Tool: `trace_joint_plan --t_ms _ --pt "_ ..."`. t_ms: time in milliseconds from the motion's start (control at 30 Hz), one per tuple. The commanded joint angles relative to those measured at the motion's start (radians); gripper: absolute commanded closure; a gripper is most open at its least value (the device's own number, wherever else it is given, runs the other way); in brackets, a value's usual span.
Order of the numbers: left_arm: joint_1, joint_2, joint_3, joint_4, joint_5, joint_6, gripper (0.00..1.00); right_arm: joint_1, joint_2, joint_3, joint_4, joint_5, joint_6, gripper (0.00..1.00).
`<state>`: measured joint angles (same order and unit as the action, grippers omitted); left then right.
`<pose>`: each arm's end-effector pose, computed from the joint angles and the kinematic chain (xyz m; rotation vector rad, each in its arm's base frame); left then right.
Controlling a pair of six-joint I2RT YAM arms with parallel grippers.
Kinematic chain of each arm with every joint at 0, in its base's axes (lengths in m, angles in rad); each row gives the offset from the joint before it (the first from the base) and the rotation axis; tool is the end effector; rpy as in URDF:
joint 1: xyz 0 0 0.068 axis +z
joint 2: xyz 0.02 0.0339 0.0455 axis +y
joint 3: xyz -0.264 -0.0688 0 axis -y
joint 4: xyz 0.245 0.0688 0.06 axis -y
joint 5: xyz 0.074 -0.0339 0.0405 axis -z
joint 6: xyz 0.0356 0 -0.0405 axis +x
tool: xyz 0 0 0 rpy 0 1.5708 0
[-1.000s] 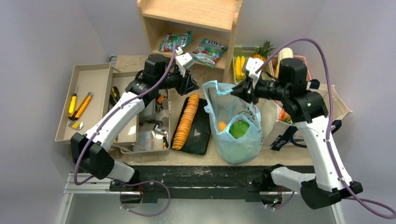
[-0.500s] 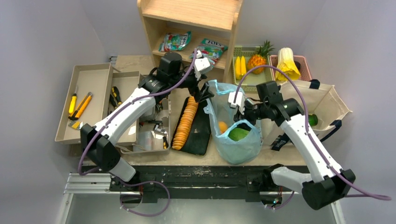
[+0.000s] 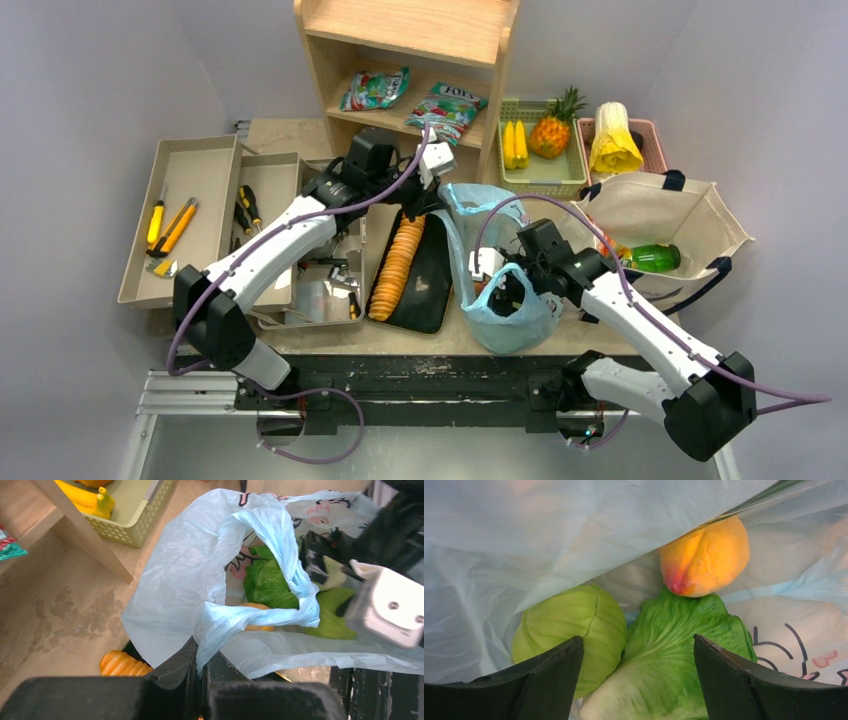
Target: Untie the knot of the grocery bags and take out the mixed food
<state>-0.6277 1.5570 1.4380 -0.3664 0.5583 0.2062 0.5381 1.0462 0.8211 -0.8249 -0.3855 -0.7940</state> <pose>0.2794 -0.2260 0.3594 1.1532 1.7293 -0.8325 0.1591 0.1105 0.2530 -1.6801 1.9233 0.4070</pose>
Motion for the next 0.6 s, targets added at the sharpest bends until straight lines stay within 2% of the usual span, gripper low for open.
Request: trace_joint_plan --t_ms 0,133,200,300,467,567 --pt "0.002 -0.112 -0.07 0.048 0.074 0.059 1.0 0.025 0.011 -0.05 0.198 0.083 0.116 0.2" --pt "0.001 -0.118 -0.076 0.014 0.063 0.082 1.0 0.026 0.063 -0.066 0.36 0.163 0.314 0.14" --pt "0.001 -0.117 -0.077 0.016 0.063 0.085 1.0 0.025 0.084 -0.067 0.408 0.152 0.371 0.09" --pt "0.002 -0.108 -0.071 0.02 0.062 0.084 1.0 0.026 0.124 -0.077 0.478 0.108 0.411 0.06" --pt "0.001 -0.102 -0.067 0.016 0.055 0.097 1.0 0.026 0.244 -0.084 0.539 0.171 0.371 0.11" --pt "0.001 -0.104 -0.07 0.014 0.056 0.1 1.0 0.027 0.326 -0.077 0.515 0.175 0.317 0.17"
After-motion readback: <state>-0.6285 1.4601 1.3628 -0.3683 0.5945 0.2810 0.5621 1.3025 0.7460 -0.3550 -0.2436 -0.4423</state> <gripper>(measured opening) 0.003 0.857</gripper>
